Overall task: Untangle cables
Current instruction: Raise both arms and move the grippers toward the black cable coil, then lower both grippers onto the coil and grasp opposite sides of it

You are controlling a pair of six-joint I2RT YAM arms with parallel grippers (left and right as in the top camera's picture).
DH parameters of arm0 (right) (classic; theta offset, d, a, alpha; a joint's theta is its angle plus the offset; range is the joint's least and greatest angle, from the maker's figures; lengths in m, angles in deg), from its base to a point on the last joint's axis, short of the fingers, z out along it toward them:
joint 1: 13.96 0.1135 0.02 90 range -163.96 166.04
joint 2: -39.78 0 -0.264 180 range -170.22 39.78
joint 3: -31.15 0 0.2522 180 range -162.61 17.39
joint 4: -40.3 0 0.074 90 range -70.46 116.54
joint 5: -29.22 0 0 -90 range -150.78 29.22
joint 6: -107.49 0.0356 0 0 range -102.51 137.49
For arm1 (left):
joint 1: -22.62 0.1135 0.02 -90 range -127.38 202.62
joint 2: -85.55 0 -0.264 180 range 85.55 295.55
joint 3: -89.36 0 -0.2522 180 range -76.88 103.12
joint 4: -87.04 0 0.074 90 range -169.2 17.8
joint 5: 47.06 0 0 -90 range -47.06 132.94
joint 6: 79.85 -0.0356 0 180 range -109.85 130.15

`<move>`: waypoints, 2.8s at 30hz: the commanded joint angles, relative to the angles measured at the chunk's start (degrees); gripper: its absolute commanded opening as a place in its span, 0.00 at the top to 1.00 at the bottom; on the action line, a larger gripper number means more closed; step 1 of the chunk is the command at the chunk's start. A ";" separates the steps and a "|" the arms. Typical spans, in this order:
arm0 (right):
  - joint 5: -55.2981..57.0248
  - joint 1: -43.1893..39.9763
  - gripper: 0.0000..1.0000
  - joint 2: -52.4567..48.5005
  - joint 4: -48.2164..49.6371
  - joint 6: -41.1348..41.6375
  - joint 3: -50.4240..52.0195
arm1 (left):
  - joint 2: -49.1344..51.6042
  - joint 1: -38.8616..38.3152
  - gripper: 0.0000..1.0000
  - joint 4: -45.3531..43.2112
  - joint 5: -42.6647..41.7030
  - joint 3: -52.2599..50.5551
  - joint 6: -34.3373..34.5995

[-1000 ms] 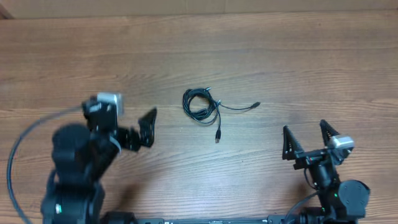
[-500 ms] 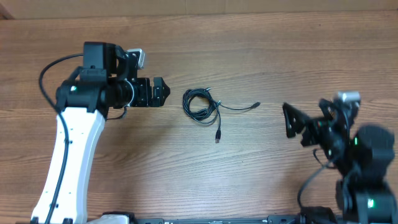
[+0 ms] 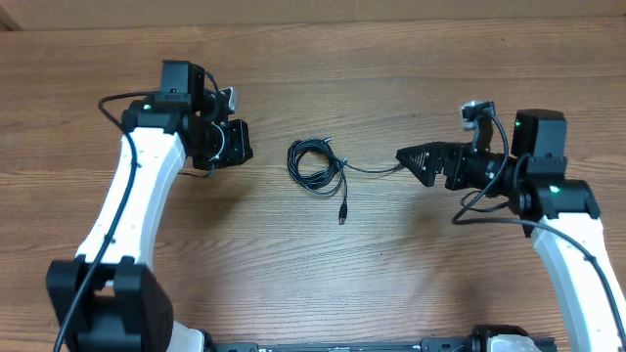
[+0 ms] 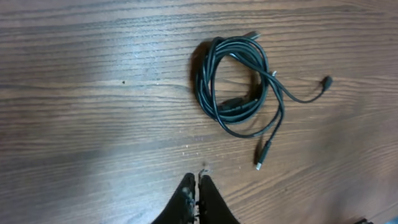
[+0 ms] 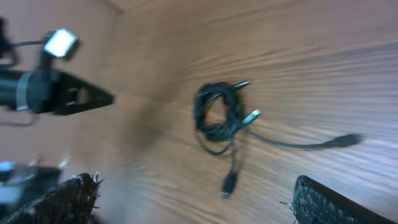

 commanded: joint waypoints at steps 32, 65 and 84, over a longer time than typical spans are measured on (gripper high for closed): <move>21.07 8.28 0.53 -5.16 13.99 28.52 -1.46 | 9.57 -8.02 0.60 -11.47 7.13 1.05 1.16; 28.89 20.17 0.49 -22.34 16.74 28.30 -1.07 | 20.59 -14.99 0.92 -23.04 12.72 -3.76 5.25; 28.13 24.28 0.51 -22.51 13.70 28.33 -1.07 | 20.39 -14.97 0.96 -15.85 5.88 1.40 6.12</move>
